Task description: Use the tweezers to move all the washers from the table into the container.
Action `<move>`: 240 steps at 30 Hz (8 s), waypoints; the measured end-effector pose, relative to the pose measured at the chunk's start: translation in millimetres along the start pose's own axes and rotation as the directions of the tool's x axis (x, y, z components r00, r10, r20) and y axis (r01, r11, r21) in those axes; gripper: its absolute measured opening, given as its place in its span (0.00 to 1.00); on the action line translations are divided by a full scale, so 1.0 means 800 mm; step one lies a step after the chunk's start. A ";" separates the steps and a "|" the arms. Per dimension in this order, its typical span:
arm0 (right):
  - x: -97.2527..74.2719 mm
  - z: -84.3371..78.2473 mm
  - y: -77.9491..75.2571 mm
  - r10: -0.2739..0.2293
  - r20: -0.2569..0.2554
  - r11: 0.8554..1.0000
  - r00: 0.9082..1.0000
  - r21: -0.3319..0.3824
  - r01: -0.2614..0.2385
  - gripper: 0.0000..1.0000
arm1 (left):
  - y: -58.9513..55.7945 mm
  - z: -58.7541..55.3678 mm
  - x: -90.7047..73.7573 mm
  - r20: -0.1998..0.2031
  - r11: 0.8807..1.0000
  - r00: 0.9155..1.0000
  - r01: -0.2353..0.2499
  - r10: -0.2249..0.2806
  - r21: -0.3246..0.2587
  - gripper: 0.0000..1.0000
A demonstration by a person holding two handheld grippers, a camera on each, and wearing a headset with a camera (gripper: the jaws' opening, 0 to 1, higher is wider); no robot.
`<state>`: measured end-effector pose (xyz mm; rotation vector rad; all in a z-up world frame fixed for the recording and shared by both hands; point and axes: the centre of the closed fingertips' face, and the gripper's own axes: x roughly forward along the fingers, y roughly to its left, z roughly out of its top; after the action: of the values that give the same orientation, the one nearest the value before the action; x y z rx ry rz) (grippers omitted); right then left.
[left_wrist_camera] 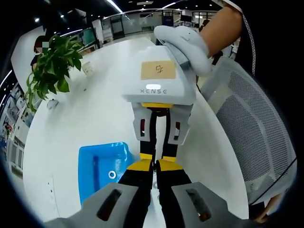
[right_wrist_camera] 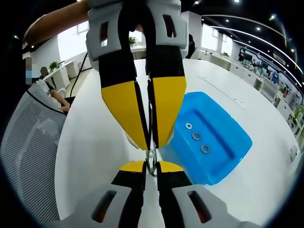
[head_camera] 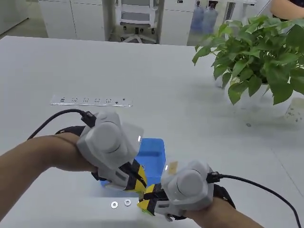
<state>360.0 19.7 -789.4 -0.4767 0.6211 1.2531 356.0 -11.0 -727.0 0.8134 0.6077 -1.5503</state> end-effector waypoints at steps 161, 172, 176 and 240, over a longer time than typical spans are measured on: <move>-0.012 0.045 -0.104 -0.051 -0.038 0.994 0.998 -0.095 0.048 0.11 | 0.100 0.008 -0.039 -0.006 0.996 0.996 -0.086 0.086 0.017 0.06; -0.025 0.067 -0.079 -0.051 -0.010 0.993 0.999 -0.109 0.050 0.11 | 0.078 0.019 -0.062 -0.038 0.996 0.995 -0.086 0.087 0.035 0.06; -0.029 0.073 -0.069 -0.046 0.000 0.992 0.999 -0.117 0.046 0.11 | 0.068 0.021 -0.070 -0.036 0.995 0.995 -0.091 0.092 0.033 0.06; 0.027 0.029 0.017 0.059 -0.043 0.990 0.997 -0.126 -0.064 0.13 | -0.016 -0.027 -0.032 -0.051 0.999 0.998 -0.032 0.031 -0.023 0.06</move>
<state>354.8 53.6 -786.3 -0.5928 0.5952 1.3504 347.5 23.2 -721.3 0.8425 0.6458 -1.4950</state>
